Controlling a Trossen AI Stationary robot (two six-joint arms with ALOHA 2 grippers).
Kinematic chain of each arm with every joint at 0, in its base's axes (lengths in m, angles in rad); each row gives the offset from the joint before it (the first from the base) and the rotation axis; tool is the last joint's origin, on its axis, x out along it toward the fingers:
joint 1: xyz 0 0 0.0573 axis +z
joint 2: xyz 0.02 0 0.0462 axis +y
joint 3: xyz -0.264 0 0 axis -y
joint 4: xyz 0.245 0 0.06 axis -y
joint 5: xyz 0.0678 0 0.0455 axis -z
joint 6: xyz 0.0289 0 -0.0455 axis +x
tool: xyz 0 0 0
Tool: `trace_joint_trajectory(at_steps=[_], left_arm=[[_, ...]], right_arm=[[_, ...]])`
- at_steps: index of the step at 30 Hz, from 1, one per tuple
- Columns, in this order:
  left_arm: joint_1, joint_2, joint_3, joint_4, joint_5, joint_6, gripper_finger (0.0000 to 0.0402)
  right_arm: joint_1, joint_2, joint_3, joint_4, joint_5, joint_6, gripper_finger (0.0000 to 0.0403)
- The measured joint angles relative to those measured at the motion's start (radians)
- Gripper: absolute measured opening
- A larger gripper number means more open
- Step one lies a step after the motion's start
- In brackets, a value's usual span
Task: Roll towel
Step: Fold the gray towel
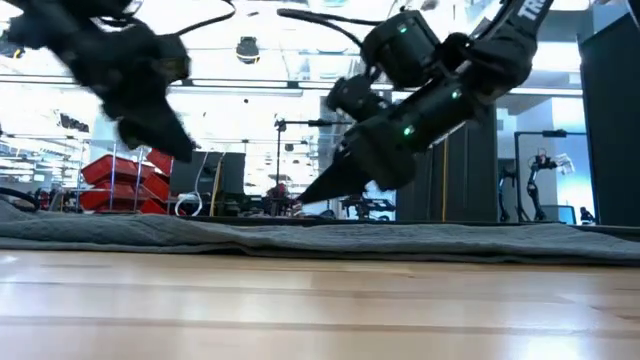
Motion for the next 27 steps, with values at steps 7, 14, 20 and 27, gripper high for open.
trace_joint_trajectory(at_steps=[7,14,20,27], left_arm=[[-0.291,0.09,-0.033,0.104,-0.195,-0.235,0.0153],[-0.329,0.327,-0.036,0.193,-0.166,-0.342,0.0153],[-0.353,0.393,-0.03,0.258,-0.142,-0.365,0.0153],[-0.373,0.335,-0.029,0.259,-0.14,-0.381,0.0153]], right_arm=[[-0.062,-0.122,-0.107,0.009,-0.079,0.024,0.0],[-0.072,-0.073,-0.123,0.012,-0.135,0.053,0.0],[-0.078,-0.073,-0.123,0.017,-0.136,0.053,0.0],[-0.09,-0.073,-0.123,0.01,-0.137,0.053,0.0]])
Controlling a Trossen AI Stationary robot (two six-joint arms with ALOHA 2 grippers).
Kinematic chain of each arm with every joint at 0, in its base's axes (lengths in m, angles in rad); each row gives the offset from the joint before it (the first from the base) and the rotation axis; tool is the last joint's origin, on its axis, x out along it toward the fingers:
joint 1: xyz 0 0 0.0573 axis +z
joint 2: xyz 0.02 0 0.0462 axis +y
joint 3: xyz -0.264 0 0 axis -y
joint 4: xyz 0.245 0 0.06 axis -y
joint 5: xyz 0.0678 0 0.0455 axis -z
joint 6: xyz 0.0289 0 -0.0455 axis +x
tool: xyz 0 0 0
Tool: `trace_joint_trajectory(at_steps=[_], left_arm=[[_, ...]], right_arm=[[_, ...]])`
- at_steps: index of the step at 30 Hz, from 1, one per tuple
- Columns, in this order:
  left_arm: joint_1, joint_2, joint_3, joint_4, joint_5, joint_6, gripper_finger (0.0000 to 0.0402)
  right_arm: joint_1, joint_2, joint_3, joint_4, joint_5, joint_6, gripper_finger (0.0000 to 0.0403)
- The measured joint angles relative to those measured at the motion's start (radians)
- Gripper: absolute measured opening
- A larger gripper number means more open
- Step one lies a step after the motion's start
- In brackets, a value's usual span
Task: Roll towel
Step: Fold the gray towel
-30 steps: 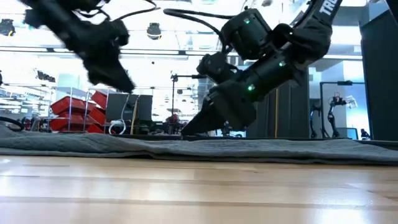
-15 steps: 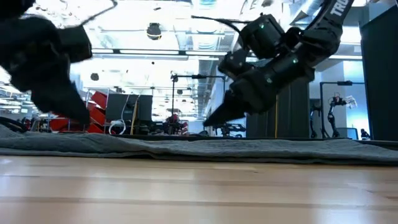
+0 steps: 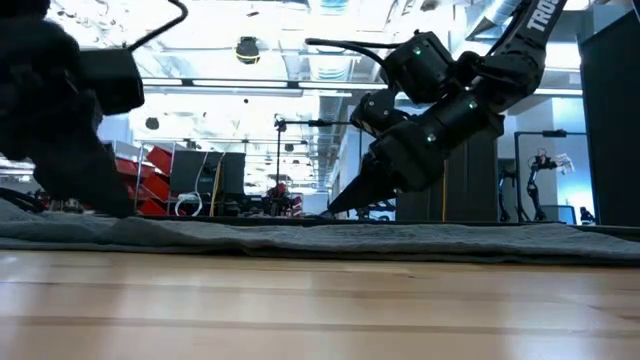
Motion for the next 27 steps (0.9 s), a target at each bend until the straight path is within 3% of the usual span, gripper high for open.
trace_joint_trajectory(at_steps=[7,13,20,24,27], left_arm=[[-0.043,0.029,0.004,-0.148,0.04,-0.2,0.0153],[-0.053,0.035,0.004,-0.19,0.014,-0.247,0.0153],[0.021,0.012,-0.002,-0.191,-0.038,-0.168,0.0153],[0.165,0.053,-0.002,-0.138,-0.056,-0.017,0.0153],[0.276,0.084,-0.001,-0.042,-0.011,0.114,0.0153]], right_arm=[[0.0,0.0,0.0,-0.007,0.0,0.0,0.0],[-0.006,0.0,0.0,-0.007,0.0,0.0,0.0],[-0.012,0.0,0.0,0.0,0.0,0.002,0.0],[-0.012,-0.004,0.0,0.009,0.0,0.0,0.0],[-0.012,-0.031,0.0,-0.003,0.0,0.0,0.0]])
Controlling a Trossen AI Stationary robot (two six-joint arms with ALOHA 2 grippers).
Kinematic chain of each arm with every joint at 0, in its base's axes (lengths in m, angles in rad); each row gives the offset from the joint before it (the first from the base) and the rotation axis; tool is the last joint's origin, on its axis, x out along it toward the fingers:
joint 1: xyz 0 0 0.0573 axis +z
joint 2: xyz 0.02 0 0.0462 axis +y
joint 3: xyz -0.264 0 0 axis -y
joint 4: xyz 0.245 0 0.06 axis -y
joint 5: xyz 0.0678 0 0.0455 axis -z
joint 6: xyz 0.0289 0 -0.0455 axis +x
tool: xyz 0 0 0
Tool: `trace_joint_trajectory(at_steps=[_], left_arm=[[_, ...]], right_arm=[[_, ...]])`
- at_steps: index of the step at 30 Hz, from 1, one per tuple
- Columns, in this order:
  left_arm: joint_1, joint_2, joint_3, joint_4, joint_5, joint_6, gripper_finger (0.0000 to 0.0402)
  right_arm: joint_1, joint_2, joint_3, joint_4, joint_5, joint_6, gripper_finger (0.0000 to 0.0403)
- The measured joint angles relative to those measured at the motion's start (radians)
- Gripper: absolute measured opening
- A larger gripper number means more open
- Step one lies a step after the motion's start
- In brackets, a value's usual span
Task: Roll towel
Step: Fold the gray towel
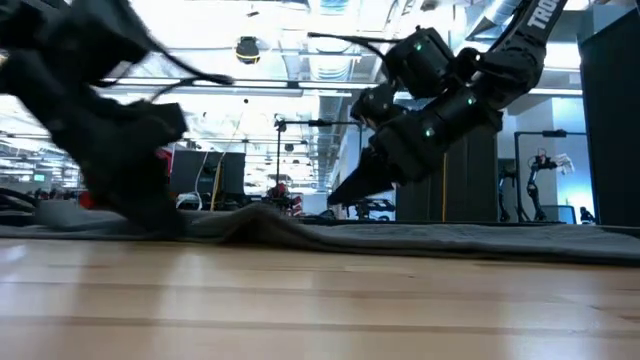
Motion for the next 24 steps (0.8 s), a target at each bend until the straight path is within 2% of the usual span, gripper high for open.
trace_joint_trajectory(at_steps=[4,6,8,11,17,20,24], left_arm=[[0.075,-0.012,0.032,0.037,0.15,0.121,0.0153],[0.069,-0.045,0.065,0.022,0.219,0.139,0.0153],[0.043,-0.091,0.096,-0.025,0.239,0.13,0.0153],[-0.01,-0.16,0.122,-0.189,0.224,0.067,0.0153],[-0.085,-0.214,0.102,-0.575,0.091,-0.205,0.0153],[-0.076,-0.215,0.057,-0.613,0.037,-0.28,0.0153],[-0.071,-0.208,0.002,-0.511,0.036,-0.289,0.0153]], right_arm=[[0.003,-0.041,0.001,-0.026,0.0,0.002,0.0],[0.006,-0.053,0.001,-0.059,0.001,0.008,0.0],[0.009,-0.055,0.001,-0.083,0.001,0.029,0.0],[0.021,-0.052,-0.012,-0.103,0.001,0.051,0.0],[0.041,-0.051,-0.015,-0.135,0.0,0.063,0.0],[0.038,-0.051,-0.015,-0.126,0.001,0.063,0.0],[0.025,-0.051,-0.014,-0.129,0.001,0.077,0.0]])
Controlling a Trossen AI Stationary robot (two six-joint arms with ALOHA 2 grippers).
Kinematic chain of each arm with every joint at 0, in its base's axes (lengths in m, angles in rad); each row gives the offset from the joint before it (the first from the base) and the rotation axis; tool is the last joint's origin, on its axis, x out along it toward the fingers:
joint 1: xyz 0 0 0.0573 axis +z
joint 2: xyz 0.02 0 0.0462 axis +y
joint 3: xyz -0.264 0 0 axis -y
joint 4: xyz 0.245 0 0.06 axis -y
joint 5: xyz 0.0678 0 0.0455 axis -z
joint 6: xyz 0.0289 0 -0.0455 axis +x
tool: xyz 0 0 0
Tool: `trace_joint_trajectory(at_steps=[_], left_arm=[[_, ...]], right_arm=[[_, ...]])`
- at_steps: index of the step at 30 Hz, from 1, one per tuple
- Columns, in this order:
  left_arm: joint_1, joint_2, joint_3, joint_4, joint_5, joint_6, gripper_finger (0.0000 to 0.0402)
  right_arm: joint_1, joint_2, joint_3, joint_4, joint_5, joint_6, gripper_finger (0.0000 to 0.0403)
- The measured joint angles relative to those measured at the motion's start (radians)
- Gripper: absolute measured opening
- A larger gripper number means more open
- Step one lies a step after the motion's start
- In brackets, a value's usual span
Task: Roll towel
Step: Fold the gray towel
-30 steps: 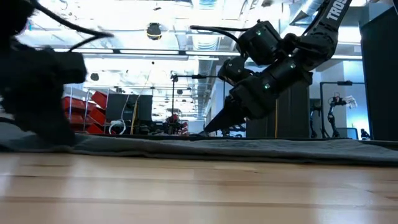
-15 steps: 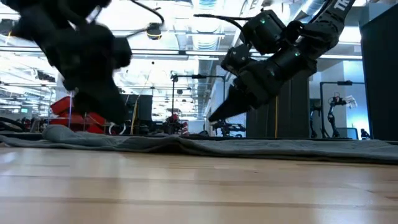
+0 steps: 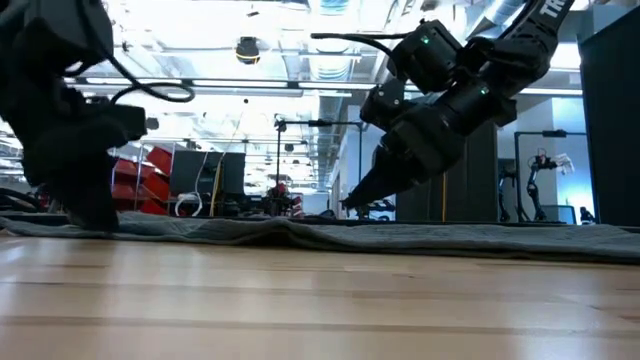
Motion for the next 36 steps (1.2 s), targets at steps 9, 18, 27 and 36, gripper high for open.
trace_joint_trajectory(at_steps=[9,18,27,36], left_arm=[[-0.001,-0.005,-0.074,-0.001,-0.028,-0.04,0.0153],[-0.032,-0.005,-0.074,-0.056,-0.005,0.005,0.0153],[-0.038,-0.005,-0.073,-0.095,-0.001,-0.003,0.0153],[-0.037,-0.078,-0.038,-0.158,0.04,0.067,0.0153]], right_arm=[[-0.051,0.0,0.0,-0.106,0.0,-0.078,0.0],[-0.139,-0.009,0.002,-0.258,-0.003,-0.148,0.0],[-0.236,-0.139,0.0,-0.394,-0.001,-0.226,0.0],[-0.181,-0.256,0.0,-0.437,-0.165,-0.14,0.0]])
